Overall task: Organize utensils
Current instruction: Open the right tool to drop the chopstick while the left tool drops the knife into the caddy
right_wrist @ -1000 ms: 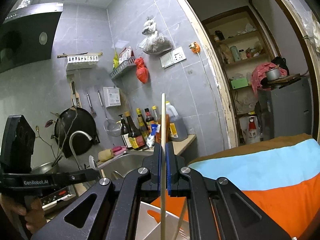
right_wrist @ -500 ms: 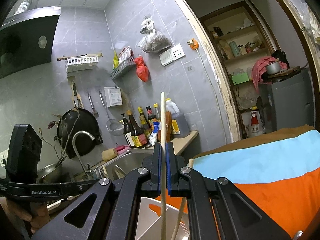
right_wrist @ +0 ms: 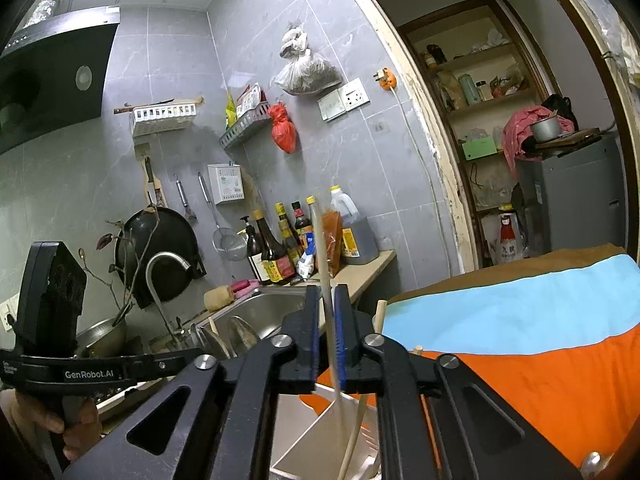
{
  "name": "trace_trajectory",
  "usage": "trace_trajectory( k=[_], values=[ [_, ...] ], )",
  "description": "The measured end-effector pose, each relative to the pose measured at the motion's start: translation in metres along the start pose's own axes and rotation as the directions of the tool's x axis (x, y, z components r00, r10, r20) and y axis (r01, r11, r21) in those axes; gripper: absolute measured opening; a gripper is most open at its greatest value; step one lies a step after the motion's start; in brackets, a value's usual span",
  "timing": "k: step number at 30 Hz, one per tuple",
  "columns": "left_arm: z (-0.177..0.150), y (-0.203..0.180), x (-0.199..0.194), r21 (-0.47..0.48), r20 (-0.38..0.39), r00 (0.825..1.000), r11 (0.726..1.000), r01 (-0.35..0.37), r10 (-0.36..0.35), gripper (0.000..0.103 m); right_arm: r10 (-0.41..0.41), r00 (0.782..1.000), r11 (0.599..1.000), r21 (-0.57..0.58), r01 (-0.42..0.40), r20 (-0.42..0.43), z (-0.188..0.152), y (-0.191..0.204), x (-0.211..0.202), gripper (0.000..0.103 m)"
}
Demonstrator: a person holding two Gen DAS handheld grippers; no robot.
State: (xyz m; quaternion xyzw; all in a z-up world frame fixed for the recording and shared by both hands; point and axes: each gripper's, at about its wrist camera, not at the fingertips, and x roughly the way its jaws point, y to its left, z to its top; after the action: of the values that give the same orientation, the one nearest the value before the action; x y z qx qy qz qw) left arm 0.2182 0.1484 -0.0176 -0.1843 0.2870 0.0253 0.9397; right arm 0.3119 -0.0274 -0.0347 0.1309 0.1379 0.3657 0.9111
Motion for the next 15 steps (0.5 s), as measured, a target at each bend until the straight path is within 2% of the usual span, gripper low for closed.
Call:
trace_trajectory(
  k=[2, 8, 11, 13, 15],
  values=[
    [0.000, 0.000, -0.001, 0.000, 0.003, 1.000, 1.000, 0.005, -0.005, 0.002, -0.001, 1.000, 1.000, 0.002, 0.001, 0.000, 0.000, 0.000, -0.002, 0.025],
    [-0.001, -0.002, -0.007, -0.016, 0.037, 0.999, 0.999, 0.036, -0.035, 0.005, -0.005, 1.000, 1.000, 0.000, 0.005, 0.027, 0.011, 0.002, -0.017, 0.027],
    [0.001, -0.005, -0.012, -0.021, 0.065, 0.996, 0.998, 0.056, -0.055, 0.019, -0.021, 0.999, 1.000, 0.001, 0.021, 0.043, 0.018, 0.001, -0.029, 0.038],
    [0.002, -0.009, -0.014, -0.024, 0.084, 0.994, 0.997, 0.072, -0.070, 0.033, -0.032, 0.998, 0.999, 0.008, 0.032, 0.052, 0.024, -0.002, -0.037, 0.040],
    [0.004, -0.014, -0.015, -0.021, 0.101, 0.992, 0.996, 0.084, -0.081, 0.037, -0.050, 0.997, 0.999, 0.010, 0.050, 0.060, 0.030, -0.005, -0.045, 0.043]
  ],
)
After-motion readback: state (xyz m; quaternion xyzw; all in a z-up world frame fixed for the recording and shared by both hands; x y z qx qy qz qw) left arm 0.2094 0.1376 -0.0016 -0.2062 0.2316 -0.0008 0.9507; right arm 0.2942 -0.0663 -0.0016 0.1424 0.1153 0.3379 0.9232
